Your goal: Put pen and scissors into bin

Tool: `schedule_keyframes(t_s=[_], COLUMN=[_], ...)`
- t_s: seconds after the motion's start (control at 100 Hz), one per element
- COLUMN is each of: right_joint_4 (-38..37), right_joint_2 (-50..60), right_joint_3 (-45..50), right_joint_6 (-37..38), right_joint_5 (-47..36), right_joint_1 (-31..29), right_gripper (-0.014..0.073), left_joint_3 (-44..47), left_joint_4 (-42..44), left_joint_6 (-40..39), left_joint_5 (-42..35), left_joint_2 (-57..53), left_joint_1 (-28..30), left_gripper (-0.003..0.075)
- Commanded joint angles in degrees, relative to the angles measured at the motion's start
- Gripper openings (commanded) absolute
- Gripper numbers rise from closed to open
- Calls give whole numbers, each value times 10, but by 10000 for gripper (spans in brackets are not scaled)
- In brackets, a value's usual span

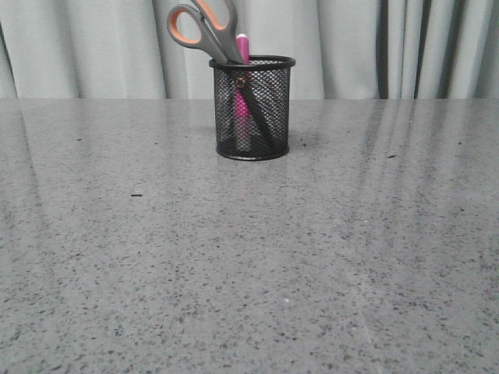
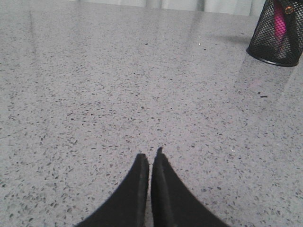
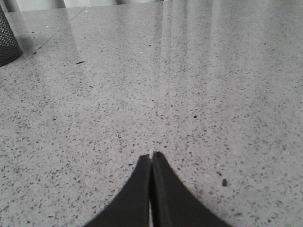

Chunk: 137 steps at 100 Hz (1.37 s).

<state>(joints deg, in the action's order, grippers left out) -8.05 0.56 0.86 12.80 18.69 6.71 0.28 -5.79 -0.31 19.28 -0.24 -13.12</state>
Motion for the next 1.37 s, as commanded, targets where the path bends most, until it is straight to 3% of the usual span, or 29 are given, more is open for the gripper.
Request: schedule_keyframes(t_s=[0.0,1.36], right_joint_4=[7,7], right_joint_2=[3,15], right_joint_3=[5,5], right_joint_6=[-4,-4], right_joint_5=[-9,-12], right_joint_1=[-3,-3], right_gripper=[-69,-69], left_joint_3=[13,13], left_joint_4=[-9,-9], left_joint_6=[-4,-4], left_joint_5=[-27,-27], left_joint_2=[-18,-18], left_joint_1=[3,3], left_gripper=[-20,-20])
